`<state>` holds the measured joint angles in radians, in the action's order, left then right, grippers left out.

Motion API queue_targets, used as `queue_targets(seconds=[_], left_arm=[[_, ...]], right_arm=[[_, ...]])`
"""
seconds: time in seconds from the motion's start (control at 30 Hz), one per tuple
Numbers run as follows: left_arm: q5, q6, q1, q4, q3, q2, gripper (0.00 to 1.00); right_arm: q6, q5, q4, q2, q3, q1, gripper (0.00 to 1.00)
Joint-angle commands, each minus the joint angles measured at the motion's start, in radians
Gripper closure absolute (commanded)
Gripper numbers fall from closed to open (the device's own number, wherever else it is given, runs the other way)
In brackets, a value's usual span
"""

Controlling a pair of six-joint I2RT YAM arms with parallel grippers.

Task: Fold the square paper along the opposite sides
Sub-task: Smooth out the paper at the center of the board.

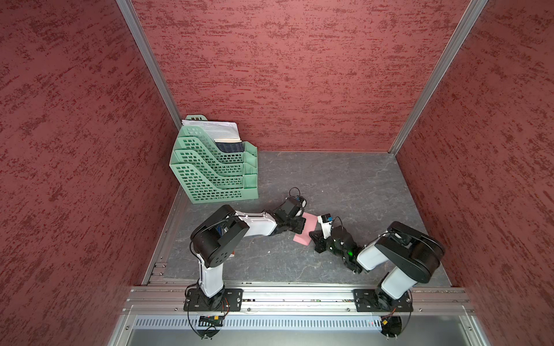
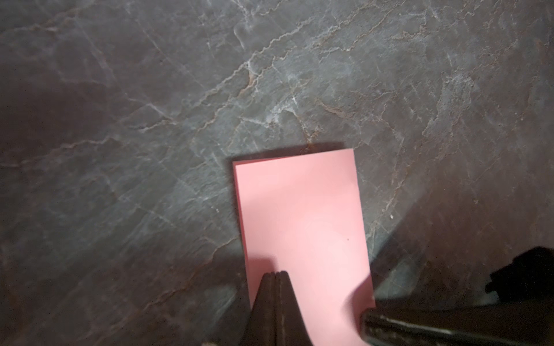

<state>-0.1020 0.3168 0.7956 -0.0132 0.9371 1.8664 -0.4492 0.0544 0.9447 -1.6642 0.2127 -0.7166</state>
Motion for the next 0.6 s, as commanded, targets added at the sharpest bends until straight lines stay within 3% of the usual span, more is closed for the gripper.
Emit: queue_targets(seconds=[0.0,0.37,0.57], left_arm=[[0.084,-0.013,-0.019,0.273,-0.080,0.122,1.00],[0.084,-0.006,-0.019,0.278,-0.077,0.131,1.00],[0.085,0.010,-0.019,0.282,-0.078,0.153,1.00]], right_arm=[[-0.013,0.009,-0.009,0.004,0.016,0.022,1.00],[-0.015,0.035,0.000,-0.029,0.018,0.040,1.00],[-0.018,-0.001,-0.009,-0.032,0.000,-0.007,1.00]])
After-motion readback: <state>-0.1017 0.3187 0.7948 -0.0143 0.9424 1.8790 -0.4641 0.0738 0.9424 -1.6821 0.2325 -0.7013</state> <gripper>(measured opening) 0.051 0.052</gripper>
